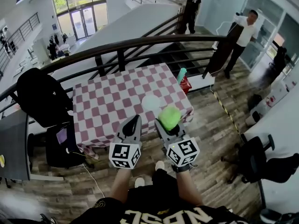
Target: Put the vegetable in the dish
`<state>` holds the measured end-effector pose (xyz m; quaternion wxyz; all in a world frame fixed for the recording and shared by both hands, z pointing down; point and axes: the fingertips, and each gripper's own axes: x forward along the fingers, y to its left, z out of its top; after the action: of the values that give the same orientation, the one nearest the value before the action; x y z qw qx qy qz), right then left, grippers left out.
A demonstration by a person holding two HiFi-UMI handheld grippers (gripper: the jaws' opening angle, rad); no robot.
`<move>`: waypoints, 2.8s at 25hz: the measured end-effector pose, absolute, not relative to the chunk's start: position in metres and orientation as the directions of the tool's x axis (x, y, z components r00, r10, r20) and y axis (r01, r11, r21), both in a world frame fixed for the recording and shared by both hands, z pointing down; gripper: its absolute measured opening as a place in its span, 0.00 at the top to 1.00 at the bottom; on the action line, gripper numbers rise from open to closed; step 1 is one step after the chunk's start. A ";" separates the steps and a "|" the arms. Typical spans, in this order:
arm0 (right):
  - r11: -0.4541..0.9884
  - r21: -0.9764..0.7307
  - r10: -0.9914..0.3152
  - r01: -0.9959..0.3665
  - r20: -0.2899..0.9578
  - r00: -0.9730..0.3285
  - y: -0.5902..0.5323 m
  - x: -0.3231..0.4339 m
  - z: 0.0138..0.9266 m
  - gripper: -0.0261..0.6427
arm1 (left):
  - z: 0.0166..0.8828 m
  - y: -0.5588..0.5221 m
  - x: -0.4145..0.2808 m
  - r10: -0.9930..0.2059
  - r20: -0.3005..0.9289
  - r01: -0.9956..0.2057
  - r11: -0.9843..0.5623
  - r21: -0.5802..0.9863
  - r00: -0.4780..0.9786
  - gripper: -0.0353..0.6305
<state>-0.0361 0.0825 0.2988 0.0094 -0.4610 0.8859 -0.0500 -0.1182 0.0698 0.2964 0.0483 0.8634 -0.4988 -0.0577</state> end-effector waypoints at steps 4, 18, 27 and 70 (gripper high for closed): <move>0.588 -0.090 -0.807 -0.804 0.007 -0.591 0.031 -0.023 0.298 0.75 | 0.297 0.021 -0.111 -0.873 -0.054 -0.863 -0.487 0.134 0.484 0.92; 0.655 -0.114 -0.753 -0.747 -0.022 -0.657 -0.124 0.039 0.301 0.75 | 0.300 -0.116 -0.069 -0.929 -0.062 -0.925 -0.369 0.095 0.364 0.92; 0.665 -0.205 -0.712 -0.718 0.116 -0.693 -0.156 0.039 0.375 0.75 | 0.365 -0.148 -0.084 -0.924 0.047 -0.924 -0.374 0.087 0.378 0.92; 0.616 -0.775 0.066 0.144 -0.131 -0.989 -0.185 -0.054 0.581 0.75 | 0.617 -0.195 -0.014 0.012 0.578 0.006 -1.000 0.012 0.816 0.27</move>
<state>-0.0538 -0.1848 0.5808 0.0447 0.0585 0.8978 -0.4343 -0.0138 -0.1948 0.6167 0.0050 0.9528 0.0048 0.3034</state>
